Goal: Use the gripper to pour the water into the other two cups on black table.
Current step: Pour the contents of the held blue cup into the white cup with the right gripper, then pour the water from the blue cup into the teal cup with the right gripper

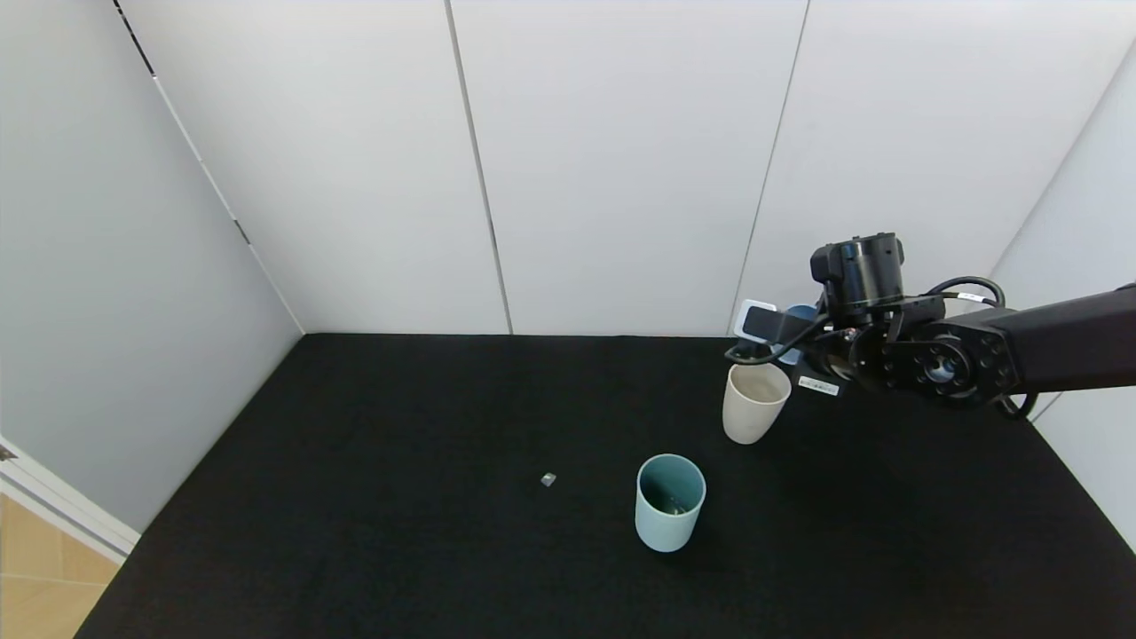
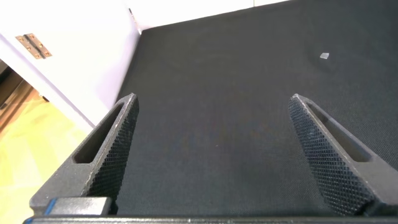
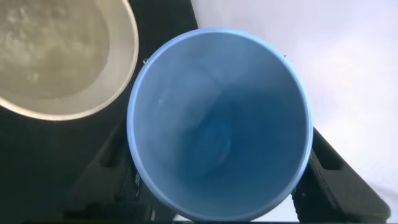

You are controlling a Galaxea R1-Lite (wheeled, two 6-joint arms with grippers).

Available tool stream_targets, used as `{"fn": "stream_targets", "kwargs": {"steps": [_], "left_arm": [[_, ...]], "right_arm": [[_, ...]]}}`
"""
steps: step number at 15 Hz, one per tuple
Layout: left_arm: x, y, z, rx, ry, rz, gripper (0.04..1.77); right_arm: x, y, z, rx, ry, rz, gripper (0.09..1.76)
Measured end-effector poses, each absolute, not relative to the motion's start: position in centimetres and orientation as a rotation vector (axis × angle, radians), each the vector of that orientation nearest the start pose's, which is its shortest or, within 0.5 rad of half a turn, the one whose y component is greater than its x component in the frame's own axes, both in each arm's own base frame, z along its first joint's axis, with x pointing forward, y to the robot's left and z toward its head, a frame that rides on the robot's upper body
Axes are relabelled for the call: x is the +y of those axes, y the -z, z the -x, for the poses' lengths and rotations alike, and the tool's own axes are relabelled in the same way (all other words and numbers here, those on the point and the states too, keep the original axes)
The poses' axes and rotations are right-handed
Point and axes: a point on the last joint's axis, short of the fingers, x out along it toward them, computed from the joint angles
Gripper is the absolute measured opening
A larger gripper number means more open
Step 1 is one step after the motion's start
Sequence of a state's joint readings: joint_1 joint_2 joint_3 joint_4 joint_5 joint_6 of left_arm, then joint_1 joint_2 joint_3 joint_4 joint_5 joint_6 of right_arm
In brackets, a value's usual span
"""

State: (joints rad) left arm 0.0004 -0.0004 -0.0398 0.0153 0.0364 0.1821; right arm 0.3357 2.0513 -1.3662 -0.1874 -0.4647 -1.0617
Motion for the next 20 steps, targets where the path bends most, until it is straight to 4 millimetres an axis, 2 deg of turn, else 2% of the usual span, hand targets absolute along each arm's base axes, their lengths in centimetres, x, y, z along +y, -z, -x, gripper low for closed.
{"fn": "stream_targets", "kwargs": {"steps": [5, 9, 15, 20], "left_arm": [[0.1, -8.5, 2.6, -0.021, -0.039, -0.182, 1.72], [0.1, -8.5, 2.6, -0.021, -0.039, -0.182, 1.72], [0.1, -8.5, 2.6, -0.021, -0.039, -0.182, 1.72], [0.1, -8.5, 2.6, -0.021, -0.039, -0.182, 1.72]], "right_arm": [[12.4, -16.9, -38.4, 0.490, -0.073, 0.998, 1.31], [12.3, -18.7, -37.4, 0.436, -0.096, 0.874, 1.31], [13.0, -21.6, -33.0, 0.434, -0.198, 0.712, 1.31], [13.6, -21.8, -29.5, 0.424, -0.272, 0.706, 1.31]]}}
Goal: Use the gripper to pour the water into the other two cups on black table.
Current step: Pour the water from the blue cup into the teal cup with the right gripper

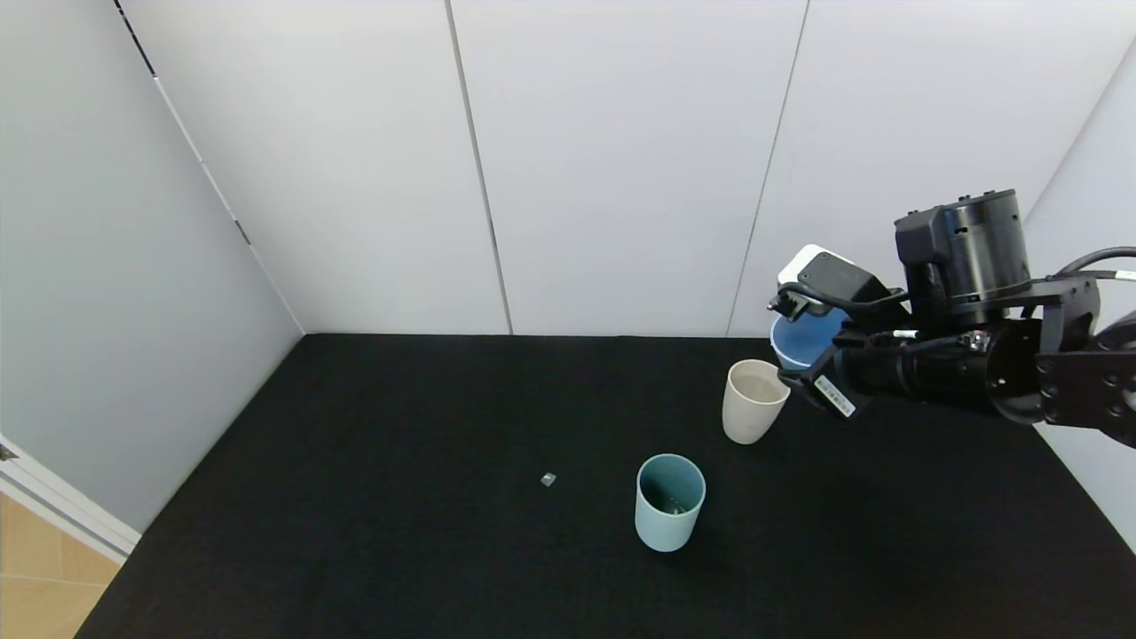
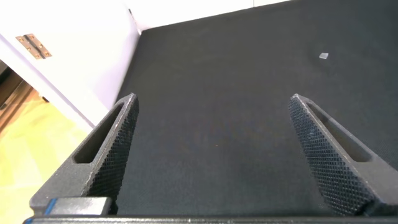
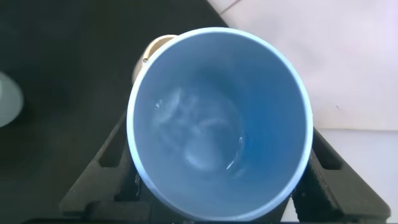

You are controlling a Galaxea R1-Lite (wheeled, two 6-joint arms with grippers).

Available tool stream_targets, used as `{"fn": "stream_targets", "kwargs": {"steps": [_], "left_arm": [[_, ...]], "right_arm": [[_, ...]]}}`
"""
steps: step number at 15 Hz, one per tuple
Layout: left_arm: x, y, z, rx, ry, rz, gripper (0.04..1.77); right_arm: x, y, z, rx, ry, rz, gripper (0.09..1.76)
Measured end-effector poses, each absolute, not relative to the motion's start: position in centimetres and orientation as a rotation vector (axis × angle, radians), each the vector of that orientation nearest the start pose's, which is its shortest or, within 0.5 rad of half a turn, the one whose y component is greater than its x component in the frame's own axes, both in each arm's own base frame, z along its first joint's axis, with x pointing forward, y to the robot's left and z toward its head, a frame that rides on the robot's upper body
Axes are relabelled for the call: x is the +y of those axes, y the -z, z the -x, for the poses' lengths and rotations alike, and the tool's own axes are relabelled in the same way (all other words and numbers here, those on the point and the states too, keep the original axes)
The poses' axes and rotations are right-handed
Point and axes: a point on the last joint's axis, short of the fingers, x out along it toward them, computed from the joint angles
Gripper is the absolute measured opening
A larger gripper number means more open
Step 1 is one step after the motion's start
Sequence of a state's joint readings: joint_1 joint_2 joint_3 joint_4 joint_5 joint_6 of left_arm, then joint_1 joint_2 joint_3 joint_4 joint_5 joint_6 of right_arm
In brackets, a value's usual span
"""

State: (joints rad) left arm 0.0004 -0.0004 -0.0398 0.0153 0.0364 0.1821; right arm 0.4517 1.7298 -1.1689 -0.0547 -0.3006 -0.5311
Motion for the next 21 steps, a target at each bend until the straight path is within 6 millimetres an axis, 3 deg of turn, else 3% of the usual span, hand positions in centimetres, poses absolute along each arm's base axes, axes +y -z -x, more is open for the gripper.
{"fn": "stream_targets", "kwargs": {"steps": [6, 13, 21], "left_arm": [[0.1, -8.5, 2.6, -0.022, -0.039, -0.182, 1.72], [0.1, -8.5, 2.6, -0.022, -0.039, -0.182, 1.72], [0.1, -8.5, 2.6, -0.021, -0.039, -0.182, 1.72]], "right_arm": [[14.9, -20.0, -28.0, 0.469, -0.325, 0.752, 1.31], [17.7, -16.9, -28.9, 0.529, -0.367, 0.879, 1.31], [20.2, -16.6, -28.5, 0.491, -0.364, 1.135, 1.31]]}}
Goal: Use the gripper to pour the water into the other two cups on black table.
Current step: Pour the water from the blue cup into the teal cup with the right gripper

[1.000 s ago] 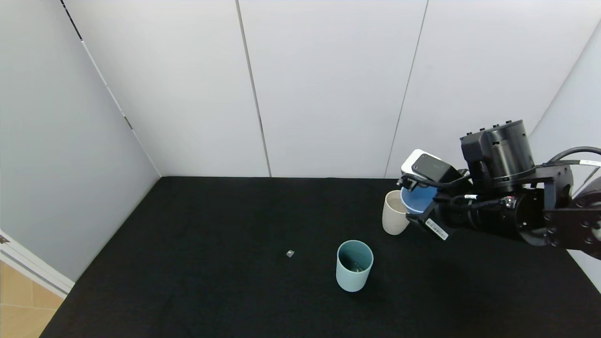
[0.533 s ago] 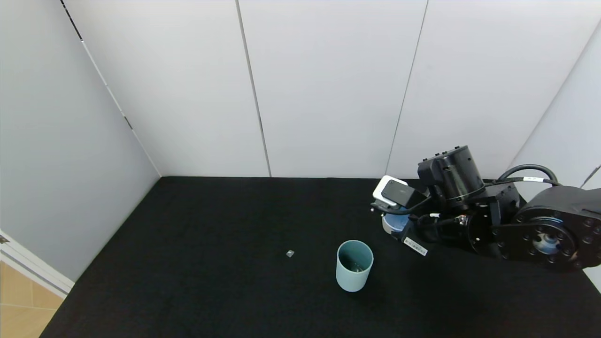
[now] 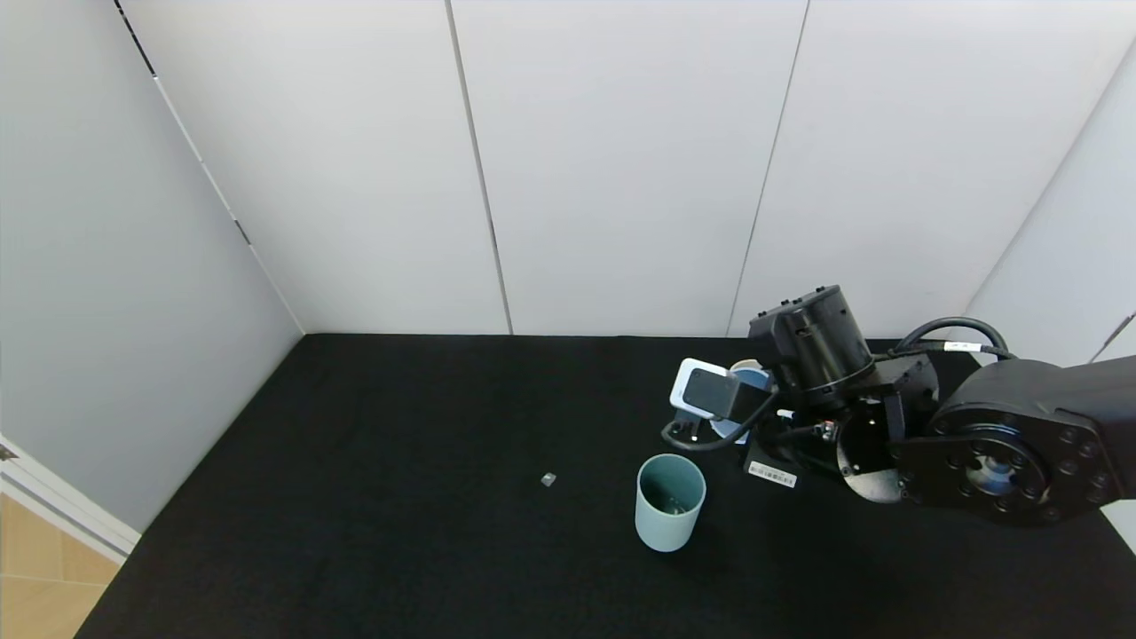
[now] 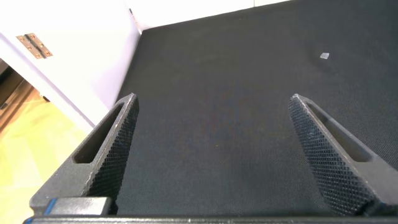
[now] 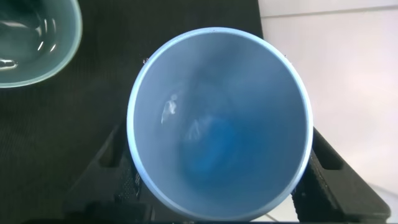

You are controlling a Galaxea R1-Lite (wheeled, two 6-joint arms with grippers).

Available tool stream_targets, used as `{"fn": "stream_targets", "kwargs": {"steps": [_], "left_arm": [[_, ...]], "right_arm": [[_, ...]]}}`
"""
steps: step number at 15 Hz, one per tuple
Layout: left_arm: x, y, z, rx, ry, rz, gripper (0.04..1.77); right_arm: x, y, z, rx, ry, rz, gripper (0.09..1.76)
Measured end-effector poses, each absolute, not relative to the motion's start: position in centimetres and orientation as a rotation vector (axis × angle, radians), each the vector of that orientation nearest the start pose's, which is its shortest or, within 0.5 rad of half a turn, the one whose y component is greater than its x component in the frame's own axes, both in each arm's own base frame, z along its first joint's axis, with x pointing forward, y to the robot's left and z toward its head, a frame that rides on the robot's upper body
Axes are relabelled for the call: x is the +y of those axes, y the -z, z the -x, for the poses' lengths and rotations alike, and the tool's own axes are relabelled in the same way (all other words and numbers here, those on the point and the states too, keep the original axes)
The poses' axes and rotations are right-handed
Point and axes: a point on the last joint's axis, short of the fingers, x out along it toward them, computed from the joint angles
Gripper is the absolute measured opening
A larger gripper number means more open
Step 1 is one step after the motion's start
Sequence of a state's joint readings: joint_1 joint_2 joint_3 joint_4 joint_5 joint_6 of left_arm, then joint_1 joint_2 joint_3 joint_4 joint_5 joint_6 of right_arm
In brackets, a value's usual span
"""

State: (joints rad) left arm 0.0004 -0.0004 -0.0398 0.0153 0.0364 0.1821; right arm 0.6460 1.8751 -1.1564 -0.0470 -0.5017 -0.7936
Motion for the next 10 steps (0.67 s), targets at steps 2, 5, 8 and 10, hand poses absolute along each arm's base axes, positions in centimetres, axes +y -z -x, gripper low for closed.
{"fn": "stream_targets", "kwargs": {"steps": [2, 5, 8, 10], "left_arm": [[0.1, -8.5, 2.6, -0.021, -0.039, -0.182, 1.72], [0.1, -8.5, 2.6, -0.021, -0.039, -0.182, 1.72], [0.1, -8.5, 2.6, -0.021, -0.039, -0.182, 1.72], [0.1, -8.5, 2.6, -0.021, -0.039, -0.182, 1.72]], "right_arm": [[20.9, -16.6, -28.0, 0.472, -0.389, 1.172, 1.31], [21.6, -16.6, -27.4, 0.469, -0.388, 1.222, 1.31], [22.0, -16.2, -26.8, 0.483, -0.399, 1.275, 1.31], [22.2, -16.1, -26.4, 0.481, -0.416, 1.309, 1.31]]}}
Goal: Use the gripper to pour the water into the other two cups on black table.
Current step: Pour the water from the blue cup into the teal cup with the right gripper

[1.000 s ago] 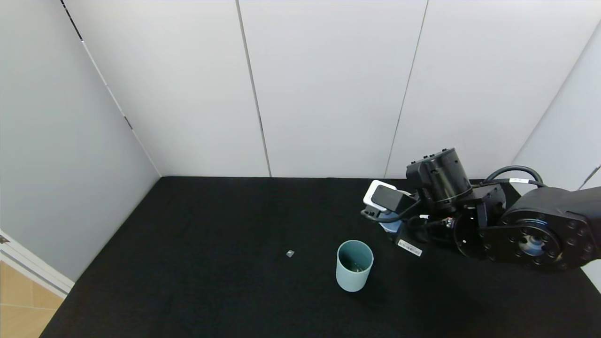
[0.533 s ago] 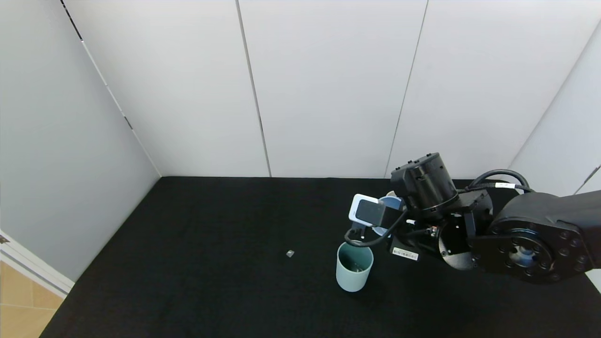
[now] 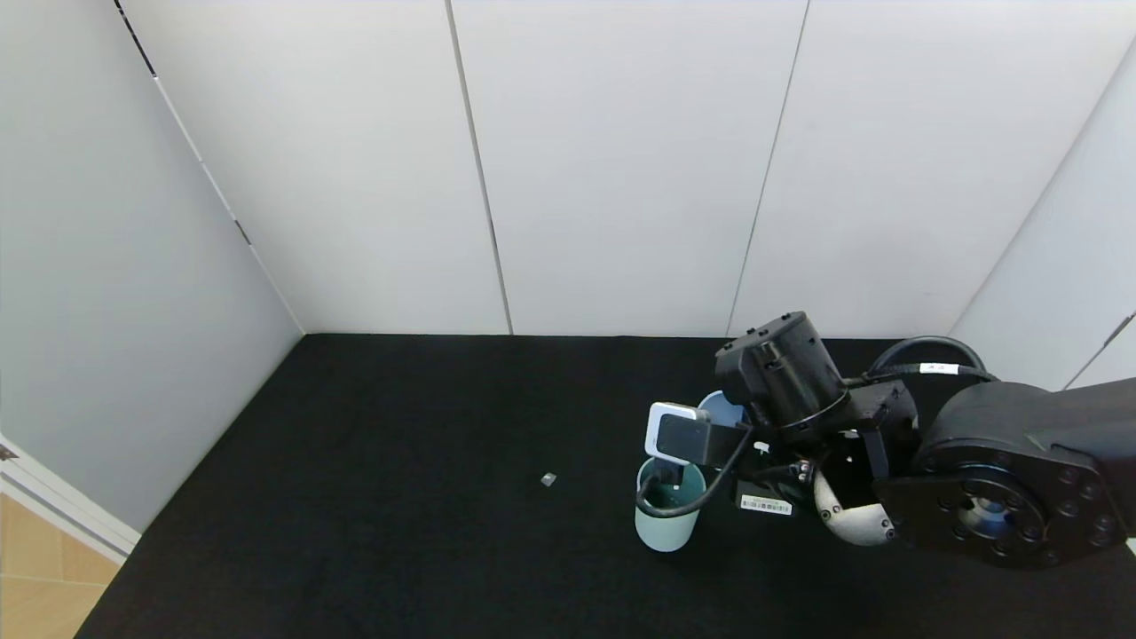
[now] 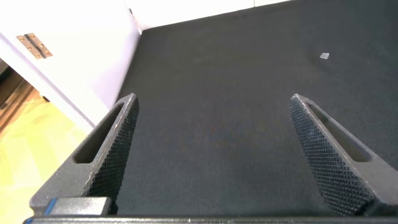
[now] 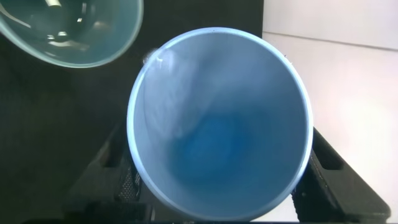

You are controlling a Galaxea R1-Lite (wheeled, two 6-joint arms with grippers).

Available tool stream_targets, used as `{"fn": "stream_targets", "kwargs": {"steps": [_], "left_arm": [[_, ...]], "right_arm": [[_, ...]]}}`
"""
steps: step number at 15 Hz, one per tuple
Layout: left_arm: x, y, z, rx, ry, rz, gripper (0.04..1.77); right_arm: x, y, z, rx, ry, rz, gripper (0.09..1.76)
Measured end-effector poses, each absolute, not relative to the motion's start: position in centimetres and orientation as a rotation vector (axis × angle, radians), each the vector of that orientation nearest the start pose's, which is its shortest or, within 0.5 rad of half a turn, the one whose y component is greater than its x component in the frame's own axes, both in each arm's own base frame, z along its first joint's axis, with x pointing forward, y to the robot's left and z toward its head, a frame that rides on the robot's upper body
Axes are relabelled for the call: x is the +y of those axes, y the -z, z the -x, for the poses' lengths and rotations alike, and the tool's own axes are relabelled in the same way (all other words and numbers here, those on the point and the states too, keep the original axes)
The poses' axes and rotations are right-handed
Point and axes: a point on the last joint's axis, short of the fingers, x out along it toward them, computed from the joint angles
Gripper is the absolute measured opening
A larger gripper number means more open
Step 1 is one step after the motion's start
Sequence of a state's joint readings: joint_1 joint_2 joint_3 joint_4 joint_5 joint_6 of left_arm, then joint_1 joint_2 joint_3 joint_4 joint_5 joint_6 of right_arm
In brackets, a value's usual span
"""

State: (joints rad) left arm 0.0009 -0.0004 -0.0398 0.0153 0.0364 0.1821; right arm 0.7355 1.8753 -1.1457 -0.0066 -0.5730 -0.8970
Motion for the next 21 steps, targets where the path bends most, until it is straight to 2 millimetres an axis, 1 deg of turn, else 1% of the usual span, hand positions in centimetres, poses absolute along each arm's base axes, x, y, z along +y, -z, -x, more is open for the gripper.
{"fn": "stream_targets", "kwargs": {"steps": [5, 15, 21], "left_arm": [[0.1, -8.5, 2.6, -0.021, -0.040, -0.182, 1.72], [0.1, -8.5, 2.6, -0.021, -0.039, -0.182, 1.72], [0.1, -8.5, 2.6, -0.021, -0.039, -0.182, 1.72]], "right_arm": [[22.7, -15.7, -26.0, 0.472, -0.449, 1.373, 1.31], [23.2, -15.3, -26.3, 0.463, -0.450, 1.527, 1.31], [24.1, -15.1, -26.4, 0.448, -0.456, 1.589, 1.31]]}}
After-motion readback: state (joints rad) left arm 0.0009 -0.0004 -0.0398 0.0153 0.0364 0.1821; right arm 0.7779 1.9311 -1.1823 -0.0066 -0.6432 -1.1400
